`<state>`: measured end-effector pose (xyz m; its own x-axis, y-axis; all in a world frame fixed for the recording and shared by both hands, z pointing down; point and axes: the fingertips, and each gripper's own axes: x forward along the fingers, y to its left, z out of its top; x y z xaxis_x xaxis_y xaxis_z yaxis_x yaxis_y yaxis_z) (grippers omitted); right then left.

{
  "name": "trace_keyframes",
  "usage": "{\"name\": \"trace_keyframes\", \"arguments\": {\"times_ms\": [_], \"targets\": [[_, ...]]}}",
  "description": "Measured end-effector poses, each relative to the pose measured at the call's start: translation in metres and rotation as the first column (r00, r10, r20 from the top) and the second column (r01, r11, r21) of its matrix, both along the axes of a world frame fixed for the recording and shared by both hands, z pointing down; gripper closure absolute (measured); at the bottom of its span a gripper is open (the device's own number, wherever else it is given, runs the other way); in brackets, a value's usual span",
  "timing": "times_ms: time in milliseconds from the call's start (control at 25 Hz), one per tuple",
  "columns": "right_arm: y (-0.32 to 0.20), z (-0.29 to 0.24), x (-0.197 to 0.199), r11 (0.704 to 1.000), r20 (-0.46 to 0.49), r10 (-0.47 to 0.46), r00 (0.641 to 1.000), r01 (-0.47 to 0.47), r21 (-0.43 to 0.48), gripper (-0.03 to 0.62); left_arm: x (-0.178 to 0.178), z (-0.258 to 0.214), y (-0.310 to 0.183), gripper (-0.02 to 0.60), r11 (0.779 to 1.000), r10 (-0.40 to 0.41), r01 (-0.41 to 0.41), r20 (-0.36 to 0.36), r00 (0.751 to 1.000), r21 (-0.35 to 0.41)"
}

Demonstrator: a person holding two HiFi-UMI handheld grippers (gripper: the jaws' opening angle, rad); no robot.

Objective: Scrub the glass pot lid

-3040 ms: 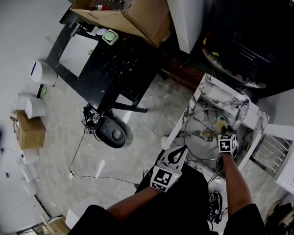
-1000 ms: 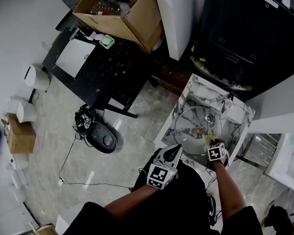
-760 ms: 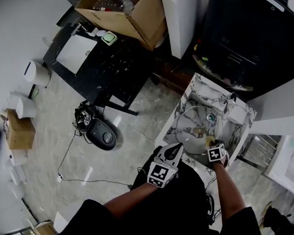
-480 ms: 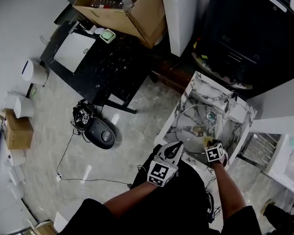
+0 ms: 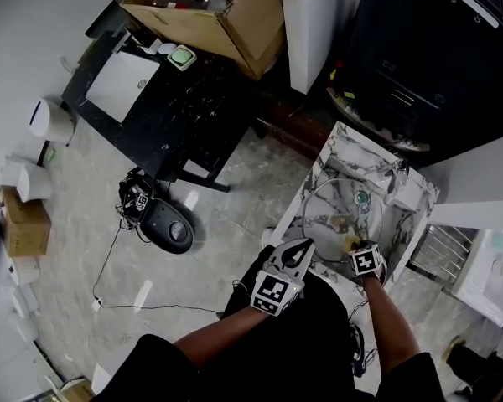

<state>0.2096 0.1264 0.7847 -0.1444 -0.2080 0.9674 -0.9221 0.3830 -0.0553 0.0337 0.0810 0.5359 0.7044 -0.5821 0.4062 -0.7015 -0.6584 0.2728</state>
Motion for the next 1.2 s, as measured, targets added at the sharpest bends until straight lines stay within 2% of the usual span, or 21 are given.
{"name": "trace_keyframes", "arguments": {"times_ms": [200,440,560,680,840,1200], "targets": [[0.005,0.002,-0.009,0.999,0.030,0.030,0.999,-0.029,-0.040,0.533,-0.006,-0.003,-0.011,0.565,1.000,0.021,-0.021,0.001,1.000,0.002],[0.003,0.000,-0.026,0.997,0.046,0.017,0.999,-0.013,-0.073,0.533,-0.010,-0.006,-0.022,0.565,0.998,0.058,-0.058,0.005,0.998,0.003],[0.002,-0.001,-0.031,0.997,0.034,-0.012,0.999,0.014,-0.077,0.533,-0.011,-0.005,-0.025,0.565,0.997,0.080,-0.080,0.003,0.997,0.004],[-0.006,-0.002,-0.046,0.995,0.028,-0.080,0.996,0.081,-0.050,0.533,-0.014,-0.002,-0.028,0.565,0.995,0.101,-0.101,0.001,0.995,-0.008],[-0.008,-0.001,-0.062,0.988,0.021,-0.143,0.990,0.144,-0.063,0.533,-0.013,0.000,-0.032,0.565,0.991,0.136,-0.136,-0.011,0.991,-0.013],[-0.016,0.002,-0.086,0.983,0.061,-0.151,0.987,0.156,-0.094,0.533,-0.020,0.004,-0.049,0.565,0.981,0.191,-0.192,-0.045,0.981,-0.034]]}}
